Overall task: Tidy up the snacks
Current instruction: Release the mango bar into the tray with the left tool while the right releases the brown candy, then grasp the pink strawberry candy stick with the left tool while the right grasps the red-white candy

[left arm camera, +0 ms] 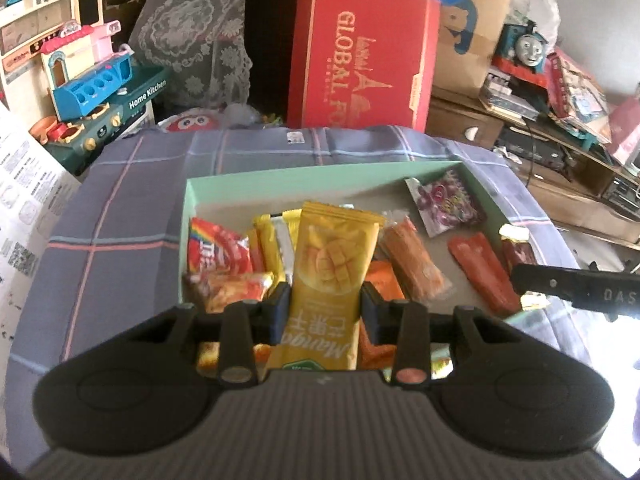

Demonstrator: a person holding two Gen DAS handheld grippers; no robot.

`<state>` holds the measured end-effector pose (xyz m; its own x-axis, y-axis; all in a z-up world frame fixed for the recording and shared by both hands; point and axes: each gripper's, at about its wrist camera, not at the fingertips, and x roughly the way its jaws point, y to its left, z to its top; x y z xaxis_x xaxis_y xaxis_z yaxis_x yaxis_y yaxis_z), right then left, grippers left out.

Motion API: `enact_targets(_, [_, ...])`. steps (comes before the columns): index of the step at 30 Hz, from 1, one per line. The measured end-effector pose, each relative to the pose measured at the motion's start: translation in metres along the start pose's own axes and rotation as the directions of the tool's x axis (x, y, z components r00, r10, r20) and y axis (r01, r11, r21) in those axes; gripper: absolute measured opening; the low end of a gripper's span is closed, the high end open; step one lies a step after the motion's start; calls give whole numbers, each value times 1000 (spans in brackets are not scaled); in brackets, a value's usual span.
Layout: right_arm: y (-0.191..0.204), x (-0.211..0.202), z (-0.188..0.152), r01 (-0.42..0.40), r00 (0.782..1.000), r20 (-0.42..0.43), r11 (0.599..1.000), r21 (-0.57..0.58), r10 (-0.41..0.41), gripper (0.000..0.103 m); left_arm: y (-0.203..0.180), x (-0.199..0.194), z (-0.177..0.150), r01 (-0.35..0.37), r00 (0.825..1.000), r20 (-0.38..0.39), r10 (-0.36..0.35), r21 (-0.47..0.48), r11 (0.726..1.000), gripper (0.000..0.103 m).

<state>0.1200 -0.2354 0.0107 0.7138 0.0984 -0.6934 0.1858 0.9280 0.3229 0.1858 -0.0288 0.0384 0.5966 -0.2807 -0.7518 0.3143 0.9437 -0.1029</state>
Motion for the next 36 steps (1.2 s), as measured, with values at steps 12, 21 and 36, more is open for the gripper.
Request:
enact_targets(12, [-10,44,8,22,999,-45,999,23,-21,36,-1,53,8,-18,998,-65,18,0,1000,37])
enact_targets(21, [-10,39,4,50,999,-18,998,48,-50,103,-7,47,1,-79,996,-46,80,22,997,103])
enact_targets(36, [2,5,-16,36,999,-11,999,23,-36,103,-21,9,-27,-56,997,-50,59,54,997,103])
